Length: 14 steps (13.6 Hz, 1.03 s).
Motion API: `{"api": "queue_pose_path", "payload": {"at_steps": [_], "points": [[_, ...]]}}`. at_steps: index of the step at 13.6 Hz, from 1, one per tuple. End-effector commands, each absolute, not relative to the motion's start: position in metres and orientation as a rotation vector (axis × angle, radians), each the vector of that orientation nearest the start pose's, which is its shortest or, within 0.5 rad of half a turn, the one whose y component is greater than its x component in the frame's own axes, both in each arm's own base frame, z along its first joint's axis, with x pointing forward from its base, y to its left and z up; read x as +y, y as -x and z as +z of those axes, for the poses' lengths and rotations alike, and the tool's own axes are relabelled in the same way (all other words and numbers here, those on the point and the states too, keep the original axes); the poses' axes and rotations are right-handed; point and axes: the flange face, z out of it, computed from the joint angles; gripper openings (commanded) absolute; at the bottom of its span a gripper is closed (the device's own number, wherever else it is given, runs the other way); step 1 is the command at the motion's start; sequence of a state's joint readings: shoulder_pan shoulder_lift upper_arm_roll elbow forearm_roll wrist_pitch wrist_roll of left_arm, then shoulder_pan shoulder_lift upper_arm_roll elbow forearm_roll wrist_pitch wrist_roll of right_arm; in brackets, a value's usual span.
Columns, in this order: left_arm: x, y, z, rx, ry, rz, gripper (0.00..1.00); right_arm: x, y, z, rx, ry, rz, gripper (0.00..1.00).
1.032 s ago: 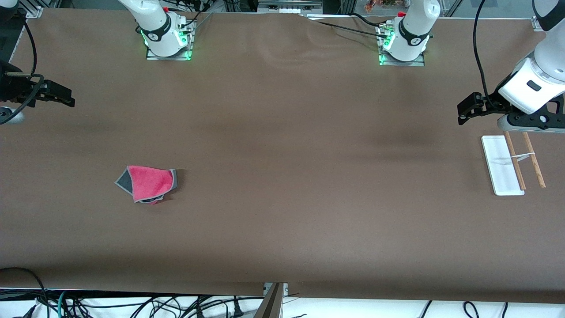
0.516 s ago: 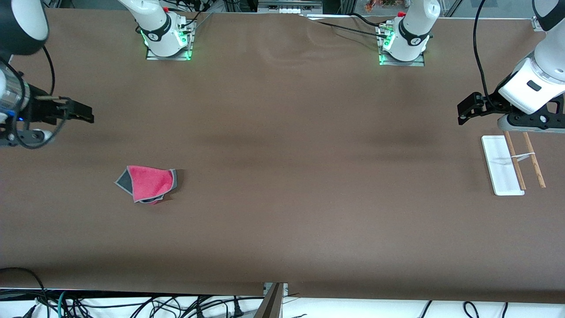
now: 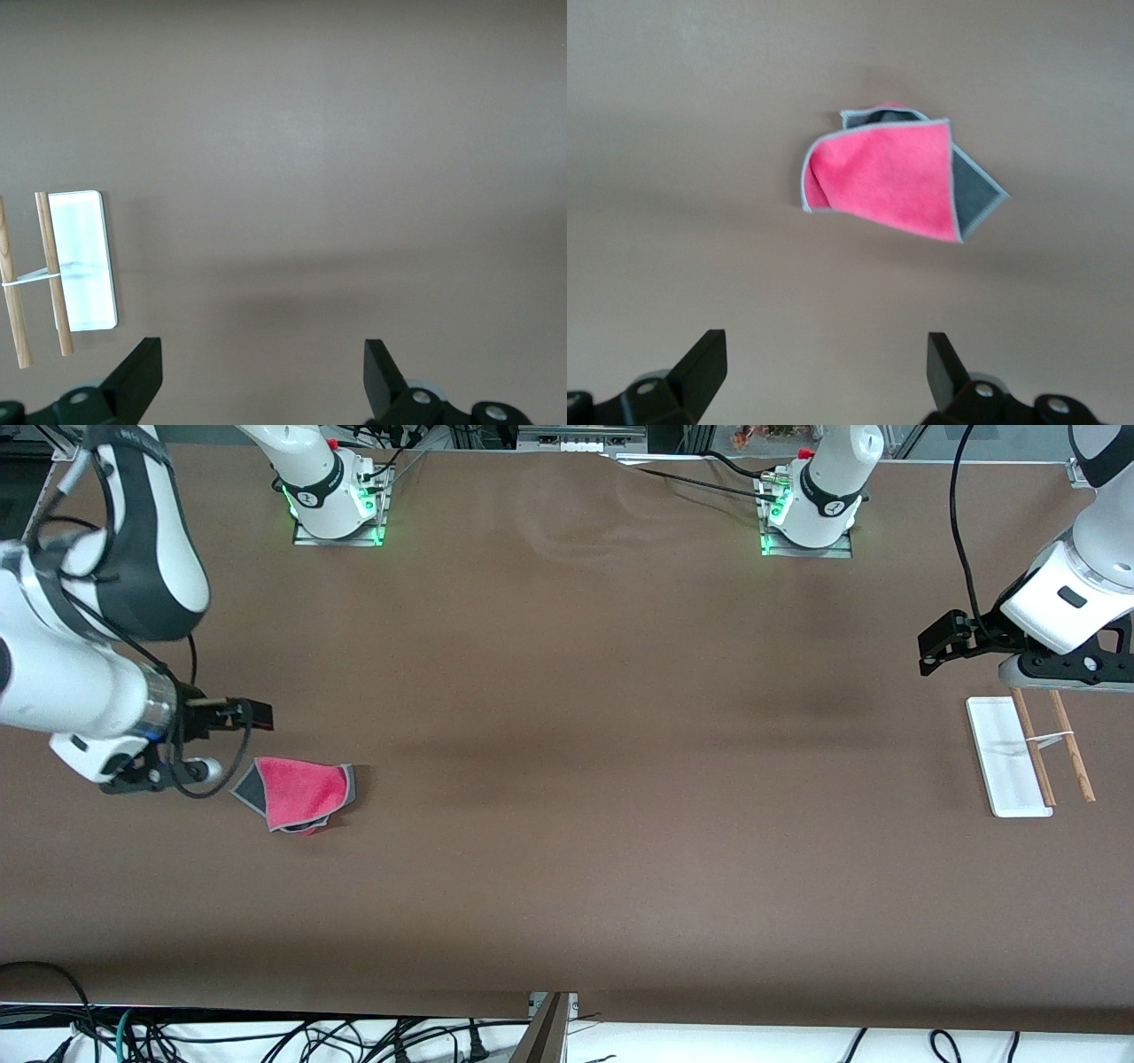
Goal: Pass towel and hang on rack
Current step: 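Reach the right gripper down toward the pink-and-grey towel, then grasp the towel edge with the right gripper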
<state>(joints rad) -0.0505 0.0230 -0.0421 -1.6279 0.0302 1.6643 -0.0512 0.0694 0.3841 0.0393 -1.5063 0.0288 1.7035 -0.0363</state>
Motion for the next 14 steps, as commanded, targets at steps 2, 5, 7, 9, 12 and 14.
{"api": "queue_pose_path", "payload": {"at_steps": [2, 5, 7, 9, 12, 14], "points": [[-0.048, -0.565, 0.593, 0.096, 3.125, -0.025, 1.0, 0.087, -0.67, 0.368, -0.199, 3.054, 0.285, 1.0], [-0.048, -0.565, 0.593, 0.096, 3.125, -0.025, 1.0, 0.117, -0.676, 0.311, -0.253, 3.053, 0.3, 1.0], [-0.047, -0.565, 0.593, 0.093, 3.125, -0.025, 1.0, 0.122, -0.677, 0.276, -0.261, 3.05, 0.328, 1.0], [-0.046, -0.565, 0.593, 0.091, 3.125, -0.023, 1.0, 0.129, -0.673, 0.248, -0.275, 3.046, 0.38, 1.0], [-0.046, -0.565, 0.593, 0.091, 3.125, -0.025, 1.0, 0.136, -0.664, 0.218, -0.294, 3.042, 0.447, 1.0], [-0.045, -0.565, 0.593, 0.089, 3.125, -0.025, 1.0, 0.135, -0.66, 0.209, -0.293, 3.038, 0.485, 1.0]]}}
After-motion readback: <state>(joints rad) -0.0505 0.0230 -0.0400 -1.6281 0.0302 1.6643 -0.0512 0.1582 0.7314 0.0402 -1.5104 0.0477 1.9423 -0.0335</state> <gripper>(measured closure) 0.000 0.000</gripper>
